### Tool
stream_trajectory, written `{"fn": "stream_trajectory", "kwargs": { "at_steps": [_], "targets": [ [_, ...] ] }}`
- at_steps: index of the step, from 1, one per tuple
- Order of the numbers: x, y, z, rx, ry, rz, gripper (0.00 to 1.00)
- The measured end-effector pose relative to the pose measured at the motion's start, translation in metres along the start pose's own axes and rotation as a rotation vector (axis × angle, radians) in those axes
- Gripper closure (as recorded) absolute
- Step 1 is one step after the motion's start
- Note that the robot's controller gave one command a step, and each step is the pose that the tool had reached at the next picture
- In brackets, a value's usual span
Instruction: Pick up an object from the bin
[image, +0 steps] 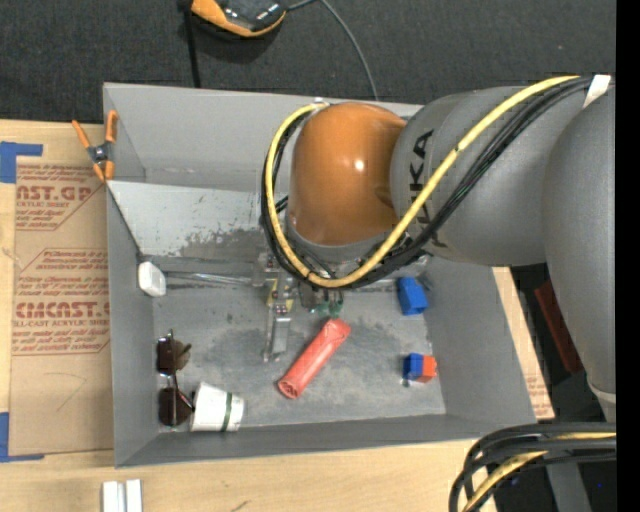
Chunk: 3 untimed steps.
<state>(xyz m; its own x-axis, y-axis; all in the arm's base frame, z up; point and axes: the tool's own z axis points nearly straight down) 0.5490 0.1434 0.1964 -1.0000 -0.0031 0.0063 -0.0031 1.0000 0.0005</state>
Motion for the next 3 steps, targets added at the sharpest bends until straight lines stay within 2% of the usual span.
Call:
{"fn": "stream_trajectory", "kwargs": {
  "at_steps": [1, 2, 3],
  "targets": [
    [-0.002, -0.001, -0.005, -0.001, -0.007, 0.002, 0.00],
    [0.001, -0.024, 0.027, -0.004, -0.015, -0.030, 0.00],
    [0.005, -0.050, 0.056, 0.000, 0.001, 0.076, 0.00]
  ]
}}
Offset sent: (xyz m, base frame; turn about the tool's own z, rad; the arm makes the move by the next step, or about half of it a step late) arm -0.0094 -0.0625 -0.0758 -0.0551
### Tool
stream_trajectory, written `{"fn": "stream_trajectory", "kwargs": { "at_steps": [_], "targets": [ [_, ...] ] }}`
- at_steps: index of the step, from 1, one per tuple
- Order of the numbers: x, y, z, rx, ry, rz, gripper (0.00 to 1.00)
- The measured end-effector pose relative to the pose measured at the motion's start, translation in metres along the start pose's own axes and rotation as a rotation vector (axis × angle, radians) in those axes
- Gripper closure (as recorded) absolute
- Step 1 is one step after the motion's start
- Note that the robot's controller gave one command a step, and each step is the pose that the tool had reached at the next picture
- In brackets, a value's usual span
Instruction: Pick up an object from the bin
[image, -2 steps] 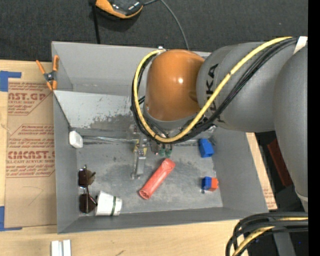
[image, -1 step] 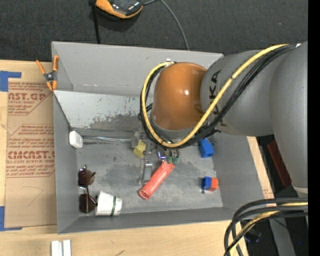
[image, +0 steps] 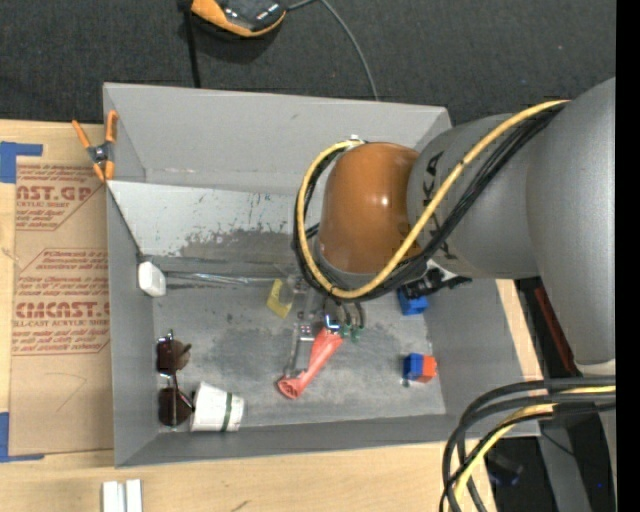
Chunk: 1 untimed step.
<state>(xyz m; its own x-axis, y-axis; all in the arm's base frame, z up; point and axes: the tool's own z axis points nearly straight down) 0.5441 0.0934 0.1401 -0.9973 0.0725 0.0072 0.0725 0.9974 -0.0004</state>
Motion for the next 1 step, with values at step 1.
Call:
{"fn": "stream_trajectory", "kwargs": {
  "at_steps": [1],
  "targets": [
    [-0.0066, -0.0129, -0.0025, -0.006, -0.010, 0.250, 0.00]
  ]
}}
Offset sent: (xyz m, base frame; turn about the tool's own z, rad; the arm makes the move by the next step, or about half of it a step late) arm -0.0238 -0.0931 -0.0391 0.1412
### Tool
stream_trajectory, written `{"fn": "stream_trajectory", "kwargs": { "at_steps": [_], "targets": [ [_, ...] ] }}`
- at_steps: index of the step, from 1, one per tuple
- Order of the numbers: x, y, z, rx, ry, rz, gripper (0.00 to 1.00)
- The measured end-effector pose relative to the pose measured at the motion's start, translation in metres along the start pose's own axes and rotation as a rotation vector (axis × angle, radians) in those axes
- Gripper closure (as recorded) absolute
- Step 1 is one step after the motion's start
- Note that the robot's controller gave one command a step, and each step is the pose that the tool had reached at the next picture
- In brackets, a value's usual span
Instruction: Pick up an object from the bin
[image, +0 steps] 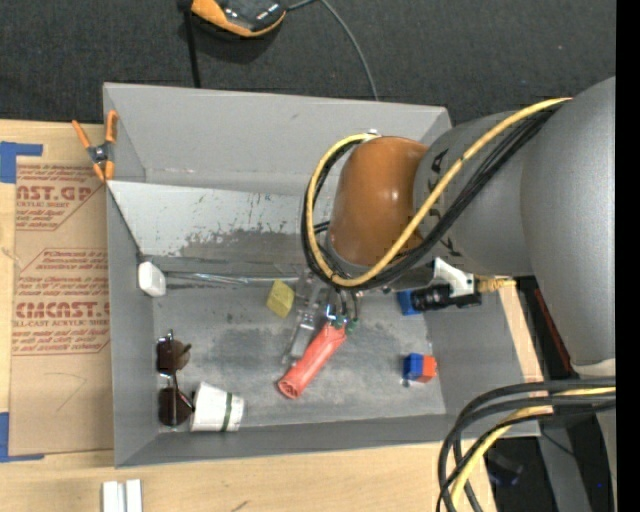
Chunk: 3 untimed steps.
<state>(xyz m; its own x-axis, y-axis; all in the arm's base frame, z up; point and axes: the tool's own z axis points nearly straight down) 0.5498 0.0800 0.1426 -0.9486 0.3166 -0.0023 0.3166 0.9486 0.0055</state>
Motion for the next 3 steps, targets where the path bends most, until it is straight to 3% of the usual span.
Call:
{"fn": "stream_trajectory", "kwargs": {
  "at_steps": [1, 2, 3],
  "targets": [
    [0.001, -0.060, 0.029, 0.004, 0.004, -0.090, 0.00],
    [-0.018, -0.040, 0.061, -0.001, 0.000, -0.356, 1.00],
    [-0.018, -0.041, 0.061, -0.002, 0.000, -0.356, 1.00]
  ]
}}
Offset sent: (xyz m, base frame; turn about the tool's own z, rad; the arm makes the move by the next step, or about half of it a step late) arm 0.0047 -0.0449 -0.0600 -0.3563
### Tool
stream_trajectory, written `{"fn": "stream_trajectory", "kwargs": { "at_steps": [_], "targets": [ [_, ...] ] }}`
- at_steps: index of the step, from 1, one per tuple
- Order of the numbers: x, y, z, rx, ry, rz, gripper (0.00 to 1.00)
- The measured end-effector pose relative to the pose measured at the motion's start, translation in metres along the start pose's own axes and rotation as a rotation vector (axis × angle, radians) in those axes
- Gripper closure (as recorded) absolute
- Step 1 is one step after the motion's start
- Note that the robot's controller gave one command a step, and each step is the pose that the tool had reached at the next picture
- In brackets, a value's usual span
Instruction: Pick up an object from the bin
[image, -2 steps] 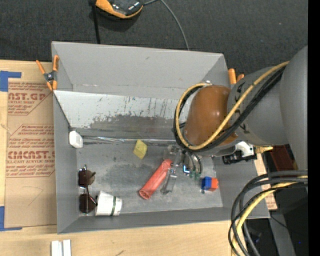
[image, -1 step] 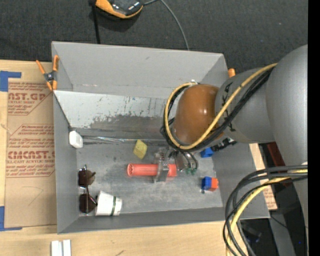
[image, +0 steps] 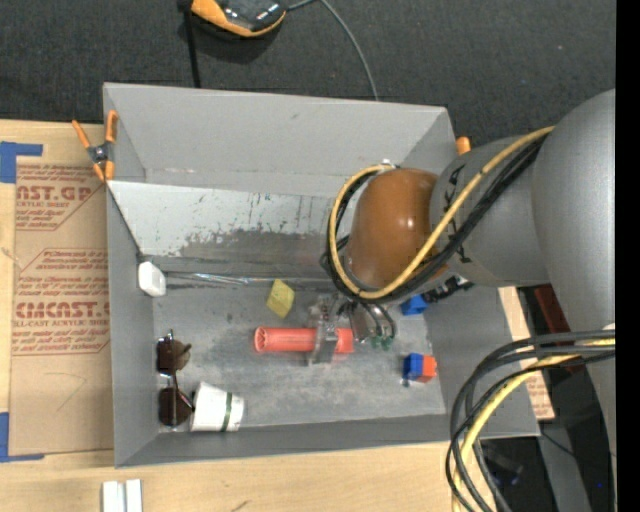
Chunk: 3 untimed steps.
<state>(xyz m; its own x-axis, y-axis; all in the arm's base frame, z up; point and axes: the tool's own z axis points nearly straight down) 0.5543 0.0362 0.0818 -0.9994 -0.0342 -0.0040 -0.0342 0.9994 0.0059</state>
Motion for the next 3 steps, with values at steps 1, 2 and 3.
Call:
{"fn": "stream_trajectory", "kwargs": {
  "at_steps": [1, 2, 3],
  "targets": [
    [-0.0289, -0.0029, -0.1368, 0.000, -0.004, -0.010, 1.00],
    [-0.0286, -0.0027, -0.1363, -0.001, -0.002, -0.010, 1.00],
    [-0.0285, -0.0030, -0.1363, -0.001, -0.002, -0.010, 1.00]
  ]
}}
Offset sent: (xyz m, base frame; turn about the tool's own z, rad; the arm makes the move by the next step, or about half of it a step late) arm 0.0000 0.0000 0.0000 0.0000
